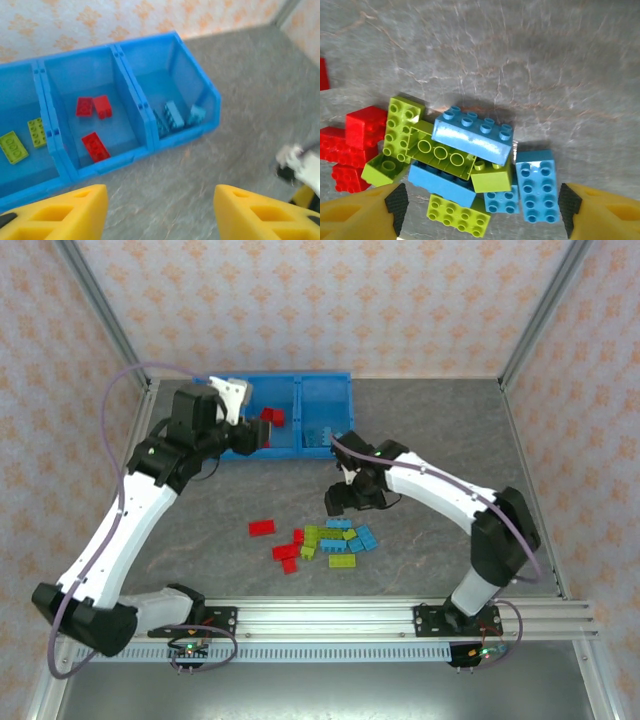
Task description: Sort the legos into containers by color
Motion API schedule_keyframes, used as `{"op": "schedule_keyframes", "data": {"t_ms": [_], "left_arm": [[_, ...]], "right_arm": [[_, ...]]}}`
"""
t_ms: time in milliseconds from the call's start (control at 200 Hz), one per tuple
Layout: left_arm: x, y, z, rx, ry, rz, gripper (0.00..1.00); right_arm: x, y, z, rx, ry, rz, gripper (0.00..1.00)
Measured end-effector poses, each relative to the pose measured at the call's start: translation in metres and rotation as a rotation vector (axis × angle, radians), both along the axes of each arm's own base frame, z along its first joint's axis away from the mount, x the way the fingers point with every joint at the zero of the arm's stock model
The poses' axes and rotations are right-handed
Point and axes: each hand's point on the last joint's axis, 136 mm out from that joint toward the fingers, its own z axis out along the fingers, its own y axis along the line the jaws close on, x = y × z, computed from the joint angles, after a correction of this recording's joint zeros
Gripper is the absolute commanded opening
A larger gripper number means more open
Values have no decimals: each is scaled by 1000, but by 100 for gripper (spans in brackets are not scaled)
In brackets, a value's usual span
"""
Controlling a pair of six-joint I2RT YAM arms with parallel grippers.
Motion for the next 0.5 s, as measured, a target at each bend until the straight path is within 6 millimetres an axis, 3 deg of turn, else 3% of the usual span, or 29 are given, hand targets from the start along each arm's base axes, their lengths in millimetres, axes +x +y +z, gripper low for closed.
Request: {"op": "schedule_keyframes", "data": {"t_ms": [160,325,500], "left_arm": [[-23,-8,-40,103,30,-172,100],[-37,-17,-85,176,88,-310,100],[-38,-20,-103,203,71,-365,100]], "right_arm": [[-10,7,-12,-2,74,-92,98],[-11,10,-26,-37,122,-137,99],[-12,9,-44,-75,162,-163,91]]}}
